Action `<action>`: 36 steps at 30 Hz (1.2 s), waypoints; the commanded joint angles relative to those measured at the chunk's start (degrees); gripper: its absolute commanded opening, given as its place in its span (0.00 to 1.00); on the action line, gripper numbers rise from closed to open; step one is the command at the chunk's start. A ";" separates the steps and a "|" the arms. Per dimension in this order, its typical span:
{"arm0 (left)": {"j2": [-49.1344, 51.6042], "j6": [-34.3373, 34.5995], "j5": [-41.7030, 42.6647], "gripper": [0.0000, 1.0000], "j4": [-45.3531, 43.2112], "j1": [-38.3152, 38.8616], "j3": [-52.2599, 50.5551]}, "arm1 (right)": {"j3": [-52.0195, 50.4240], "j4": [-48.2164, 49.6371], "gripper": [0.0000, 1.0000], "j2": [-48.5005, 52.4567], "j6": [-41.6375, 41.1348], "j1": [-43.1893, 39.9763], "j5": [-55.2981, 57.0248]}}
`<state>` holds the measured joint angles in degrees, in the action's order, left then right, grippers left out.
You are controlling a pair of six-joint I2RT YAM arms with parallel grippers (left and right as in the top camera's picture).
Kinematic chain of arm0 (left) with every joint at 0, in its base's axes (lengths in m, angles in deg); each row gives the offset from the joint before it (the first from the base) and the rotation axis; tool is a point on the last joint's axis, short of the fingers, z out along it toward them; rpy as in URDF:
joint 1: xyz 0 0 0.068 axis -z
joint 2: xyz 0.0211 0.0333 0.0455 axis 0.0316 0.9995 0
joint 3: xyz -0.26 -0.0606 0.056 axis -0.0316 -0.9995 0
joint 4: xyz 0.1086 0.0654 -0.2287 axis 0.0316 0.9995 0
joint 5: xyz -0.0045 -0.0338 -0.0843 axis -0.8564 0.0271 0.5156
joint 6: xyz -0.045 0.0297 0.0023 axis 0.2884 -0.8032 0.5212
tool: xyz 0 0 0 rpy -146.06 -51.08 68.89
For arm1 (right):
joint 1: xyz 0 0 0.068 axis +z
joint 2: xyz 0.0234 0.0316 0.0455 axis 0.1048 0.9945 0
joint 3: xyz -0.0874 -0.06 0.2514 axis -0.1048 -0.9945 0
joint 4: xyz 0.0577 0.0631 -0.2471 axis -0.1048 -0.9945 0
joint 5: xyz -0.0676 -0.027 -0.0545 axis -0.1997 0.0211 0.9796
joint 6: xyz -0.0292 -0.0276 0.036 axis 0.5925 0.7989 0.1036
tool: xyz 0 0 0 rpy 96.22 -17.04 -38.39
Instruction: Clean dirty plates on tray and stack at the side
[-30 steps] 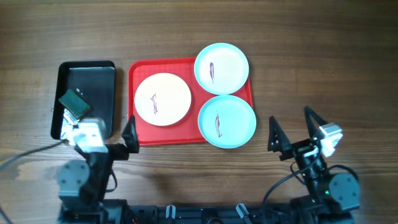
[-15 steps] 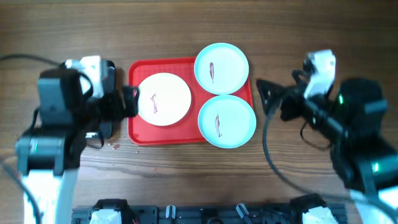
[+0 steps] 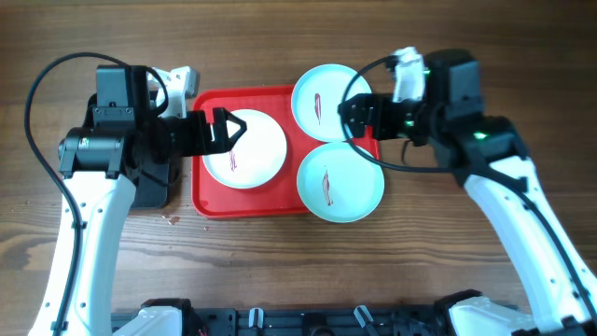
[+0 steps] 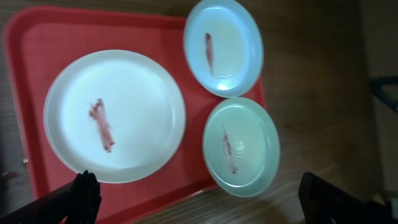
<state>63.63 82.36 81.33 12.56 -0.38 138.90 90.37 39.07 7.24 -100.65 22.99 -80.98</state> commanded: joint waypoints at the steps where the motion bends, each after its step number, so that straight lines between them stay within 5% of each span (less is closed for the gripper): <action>1: 0.42 7.48 -17.00 1.00 0.11 -2.25 0.96 | 1.18 1.31 0.94 3.48 -4.94 5.18 5.70; 7: 0.31 8.61 -24.41 1.00 1.40 -8.72 0.96 | 2.49 5.75 0.93 13.62 -12.44 15.12 15.13; 13: 0.31 7.63 -32.00 1.00 1.60 -9.14 0.94 | 2.47 13.44 0.73 21.81 -17.59 20.52 23.52; 18: 0.33 7.58 -33.86 1.00 1.33 -9.11 0.94 | 2.47 18.47 0.68 28.15 -18.18 21.86 24.98; 23: 1.90 6.95 -33.88 1.00 0.48 -9.11 0.94 | 2.47 23.08 0.47 33.92 -16.55 21.86 23.52; 33: 11.26 6.99 -35.63 1.00 -2.40 -10.32 0.94 | 2.43 26.43 0.25 39.98 -15.52 21.86 23.50; 36: 14.53 6.97 -36.41 1.00 -5.49 -12.70 0.94 | 2.43 26.43 0.07 41.20 -16.70 21.86 23.52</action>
<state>75.98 89.86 46.64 8.99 -10.89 138.92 92.01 65.65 45.84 -116.45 44.93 -58.18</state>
